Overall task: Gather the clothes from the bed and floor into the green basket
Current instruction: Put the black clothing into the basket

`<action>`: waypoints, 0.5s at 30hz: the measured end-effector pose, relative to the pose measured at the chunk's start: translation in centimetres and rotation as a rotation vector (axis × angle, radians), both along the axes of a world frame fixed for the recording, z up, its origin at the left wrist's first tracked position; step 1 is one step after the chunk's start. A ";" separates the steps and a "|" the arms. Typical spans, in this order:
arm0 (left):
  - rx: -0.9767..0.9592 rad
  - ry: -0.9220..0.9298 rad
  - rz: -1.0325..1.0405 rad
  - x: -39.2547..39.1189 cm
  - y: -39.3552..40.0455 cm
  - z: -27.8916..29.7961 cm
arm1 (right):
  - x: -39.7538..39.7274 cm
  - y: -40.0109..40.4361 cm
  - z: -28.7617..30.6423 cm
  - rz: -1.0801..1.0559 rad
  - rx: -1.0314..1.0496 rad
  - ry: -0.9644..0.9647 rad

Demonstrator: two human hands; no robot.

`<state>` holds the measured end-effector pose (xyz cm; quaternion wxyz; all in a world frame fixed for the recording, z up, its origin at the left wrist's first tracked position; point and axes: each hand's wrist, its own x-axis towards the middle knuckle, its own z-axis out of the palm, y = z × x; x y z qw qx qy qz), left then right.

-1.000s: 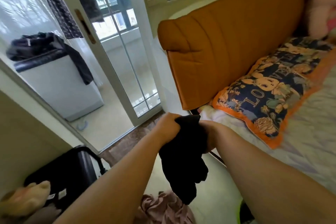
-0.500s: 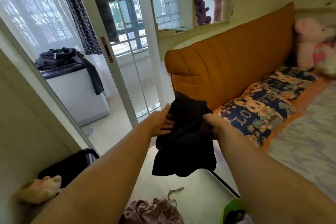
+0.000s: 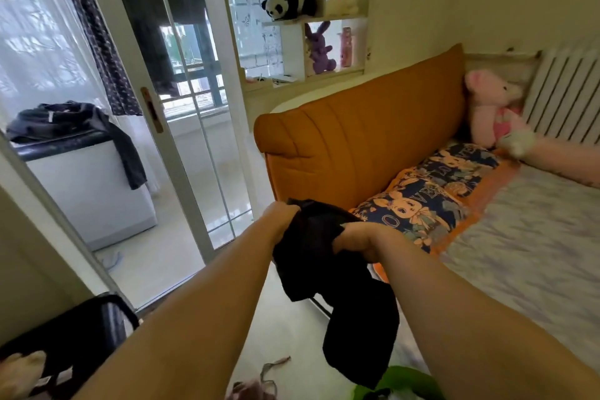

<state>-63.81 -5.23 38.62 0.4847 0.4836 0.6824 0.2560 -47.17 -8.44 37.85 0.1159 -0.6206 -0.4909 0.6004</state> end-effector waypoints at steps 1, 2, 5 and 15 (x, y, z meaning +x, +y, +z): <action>0.031 0.037 0.007 0.3 0.1 0.1 | 0.5 -0.3 0.5 0.045 -0.095 0.110; 0.060 0.027 0.018 0.8 0.1 0.5 | 1.1 0.0 0.4 0.037 -0.114 0.158; 0.103 -0.060 0.006 2.5 0.1 1.2 | 2.6 1.2 0.7 -0.025 -0.064 0.304; 0.263 -0.221 0.042 2.8 2.8 2.9 | 2.9 2.1 1.8 -0.446 0.203 0.134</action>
